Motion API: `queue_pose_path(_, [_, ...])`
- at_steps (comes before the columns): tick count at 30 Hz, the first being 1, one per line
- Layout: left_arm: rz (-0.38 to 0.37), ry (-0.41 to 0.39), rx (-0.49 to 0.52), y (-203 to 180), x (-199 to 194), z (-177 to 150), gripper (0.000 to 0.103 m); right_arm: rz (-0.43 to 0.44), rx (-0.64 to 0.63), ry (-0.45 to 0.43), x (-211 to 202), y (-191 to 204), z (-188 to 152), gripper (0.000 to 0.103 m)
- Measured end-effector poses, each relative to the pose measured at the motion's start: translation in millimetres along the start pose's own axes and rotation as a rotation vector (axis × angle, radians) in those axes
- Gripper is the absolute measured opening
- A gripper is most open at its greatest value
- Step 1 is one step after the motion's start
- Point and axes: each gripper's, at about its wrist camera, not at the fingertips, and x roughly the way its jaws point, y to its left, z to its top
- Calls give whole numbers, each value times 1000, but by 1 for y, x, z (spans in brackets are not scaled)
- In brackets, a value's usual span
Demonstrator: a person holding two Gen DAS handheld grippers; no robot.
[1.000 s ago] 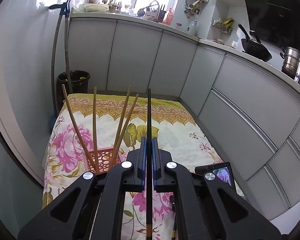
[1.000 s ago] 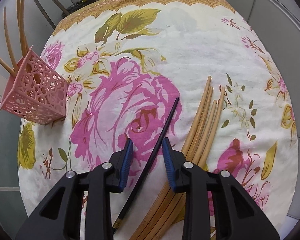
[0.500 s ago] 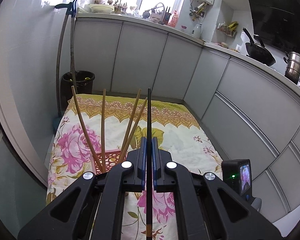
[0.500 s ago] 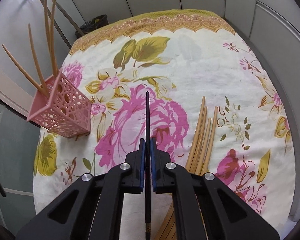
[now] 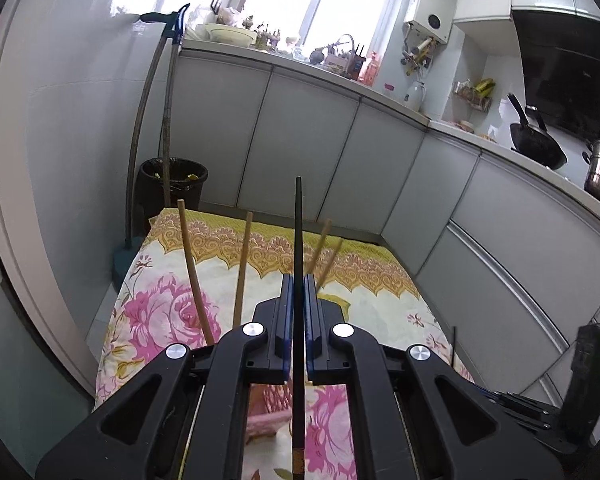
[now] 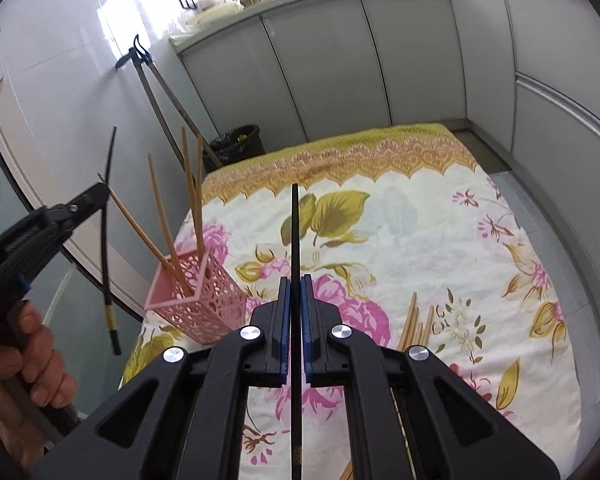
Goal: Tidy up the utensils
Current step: 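Carry both black chopsticks to the pink basket, insert the left tool's and open it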
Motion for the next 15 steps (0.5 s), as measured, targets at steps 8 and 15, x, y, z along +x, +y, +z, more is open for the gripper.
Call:
queue_pose_path(8, [69, -176, -60, 27, 21, -3, 4, 68, -20, -148, -22, 9, 7, 5])
queue_pose_path(15, [134, -221, 62, 10, 35, -14, 4, 81, -18, -169, -21, 9, 6, 5])
